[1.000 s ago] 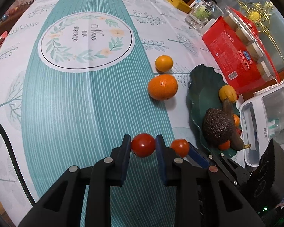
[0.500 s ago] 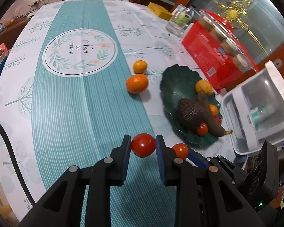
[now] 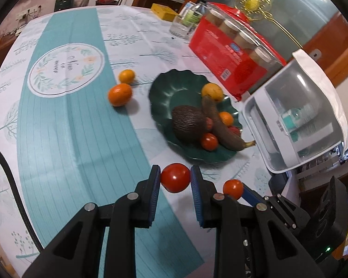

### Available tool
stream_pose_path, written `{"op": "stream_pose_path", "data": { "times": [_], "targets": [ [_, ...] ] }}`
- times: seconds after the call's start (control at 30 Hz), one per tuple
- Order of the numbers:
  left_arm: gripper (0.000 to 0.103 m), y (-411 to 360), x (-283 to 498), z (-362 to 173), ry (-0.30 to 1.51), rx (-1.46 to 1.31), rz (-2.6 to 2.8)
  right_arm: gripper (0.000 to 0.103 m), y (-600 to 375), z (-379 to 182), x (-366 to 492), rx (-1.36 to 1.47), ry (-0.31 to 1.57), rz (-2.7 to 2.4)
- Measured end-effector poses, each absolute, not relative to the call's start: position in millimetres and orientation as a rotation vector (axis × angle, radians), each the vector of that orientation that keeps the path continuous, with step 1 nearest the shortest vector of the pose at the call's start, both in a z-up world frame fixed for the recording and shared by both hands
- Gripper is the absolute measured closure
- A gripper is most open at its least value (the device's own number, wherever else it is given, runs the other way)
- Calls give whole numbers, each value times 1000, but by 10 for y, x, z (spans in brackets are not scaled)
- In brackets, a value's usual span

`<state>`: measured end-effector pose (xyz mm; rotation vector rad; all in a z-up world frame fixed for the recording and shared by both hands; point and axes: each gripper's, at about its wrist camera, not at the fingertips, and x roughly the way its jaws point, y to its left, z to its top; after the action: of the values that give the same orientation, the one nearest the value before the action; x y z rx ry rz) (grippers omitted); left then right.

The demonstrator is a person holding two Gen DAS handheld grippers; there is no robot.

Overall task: Organize fruits
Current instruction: 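Carry both cherry tomatoes onto the green plate and open both tools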

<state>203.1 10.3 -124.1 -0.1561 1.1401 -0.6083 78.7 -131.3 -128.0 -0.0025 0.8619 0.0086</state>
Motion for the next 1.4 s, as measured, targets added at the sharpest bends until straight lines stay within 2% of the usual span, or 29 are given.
{"op": "stream_pose_path", "data": {
  "times": [0.67, 1.2, 1.3, 1.4],
  "targets": [
    [78, -783, 1989, -1417, 1123, -277, -409, 78, -2254, -1275, 1073, -85, 883, 234],
    [78, -1009, 2241, -1742, 1168, -297, -344, 78, -2371, -1565, 1454, -120, 957, 355],
    [75, -998, 2261, -1772, 1175, -299, -329, 77, -2369, -1599, 1474, -114, 968, 356],
    [60, -988, 2263, -1778, 1177, -297, -314, 77, -2374, -1613, 1484, -112, 970, 352]
  ]
}}
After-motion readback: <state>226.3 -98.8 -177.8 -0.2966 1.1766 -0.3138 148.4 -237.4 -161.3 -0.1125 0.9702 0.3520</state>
